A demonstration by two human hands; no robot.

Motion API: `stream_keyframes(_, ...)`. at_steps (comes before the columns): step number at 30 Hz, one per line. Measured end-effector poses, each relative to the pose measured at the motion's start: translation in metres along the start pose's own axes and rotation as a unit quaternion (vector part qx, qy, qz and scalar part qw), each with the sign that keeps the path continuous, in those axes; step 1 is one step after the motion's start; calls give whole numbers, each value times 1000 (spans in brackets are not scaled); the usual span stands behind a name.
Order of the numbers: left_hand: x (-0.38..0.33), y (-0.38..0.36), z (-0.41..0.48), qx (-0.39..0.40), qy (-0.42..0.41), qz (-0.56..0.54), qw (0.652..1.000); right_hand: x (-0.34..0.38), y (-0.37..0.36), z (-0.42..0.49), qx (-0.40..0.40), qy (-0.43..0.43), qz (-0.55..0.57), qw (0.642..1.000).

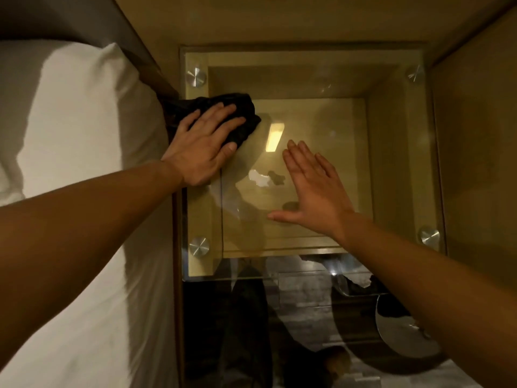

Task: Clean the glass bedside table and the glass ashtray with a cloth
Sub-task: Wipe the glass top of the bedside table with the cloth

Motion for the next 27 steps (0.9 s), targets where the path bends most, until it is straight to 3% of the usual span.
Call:
stream_keyframes(10,-33,-40,-76,-15,17,-7,1000,-6,-20,-72,11,-37,0,999)
stream_keyframes(27,-64,-100,-159,-82,34,2,996,-4,-19,-74,-41,-39,-33,998)
Point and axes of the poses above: each hand's wrist, its own z-axis towards the middle knuckle, its own y-axis out of the back of the hand, x = y × z, the point moved 4 cm from there along z, towards the middle knuckle, and after that the axes turned 14 degrees about -z, right-handed, at the moved point
